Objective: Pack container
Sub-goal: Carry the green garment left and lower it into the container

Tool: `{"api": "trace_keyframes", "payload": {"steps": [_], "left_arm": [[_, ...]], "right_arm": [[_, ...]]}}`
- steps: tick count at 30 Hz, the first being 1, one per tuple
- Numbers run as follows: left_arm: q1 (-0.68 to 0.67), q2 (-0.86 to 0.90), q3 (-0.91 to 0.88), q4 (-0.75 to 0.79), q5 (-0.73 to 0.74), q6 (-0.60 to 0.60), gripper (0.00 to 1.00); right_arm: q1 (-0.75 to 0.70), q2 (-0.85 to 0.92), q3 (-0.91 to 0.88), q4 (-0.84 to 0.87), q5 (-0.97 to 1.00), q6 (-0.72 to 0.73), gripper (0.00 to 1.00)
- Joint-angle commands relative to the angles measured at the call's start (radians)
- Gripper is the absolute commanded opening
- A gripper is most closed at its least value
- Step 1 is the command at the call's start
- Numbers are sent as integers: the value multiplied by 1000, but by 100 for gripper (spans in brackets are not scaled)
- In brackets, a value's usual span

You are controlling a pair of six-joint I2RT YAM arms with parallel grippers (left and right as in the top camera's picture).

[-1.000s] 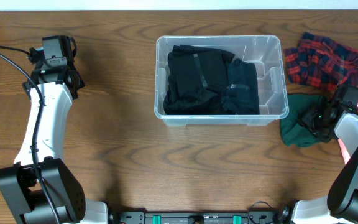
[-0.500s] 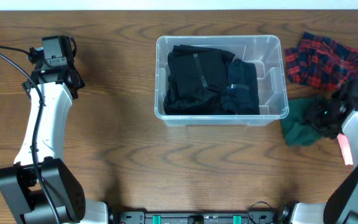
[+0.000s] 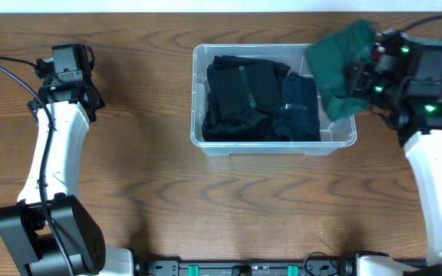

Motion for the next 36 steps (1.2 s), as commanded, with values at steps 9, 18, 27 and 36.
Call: {"api": "trace_keyframes", "payload": {"steps": [9, 18, 27, 36], "left_arm": [[4, -13, 14, -3, -16, 10, 98], [4, -13, 14, -3, -16, 10, 98], [4, -13, 14, -3, -16, 10, 98], [4, -13, 14, -3, -16, 10, 98]], "right_arm": [[107, 161, 27, 158, 55, 74, 25], [107, 305, 27, 159, 148, 153, 25], [107, 417, 27, 169, 155, 171, 26], [108, 386, 27, 137, 159, 106, 68]]}}
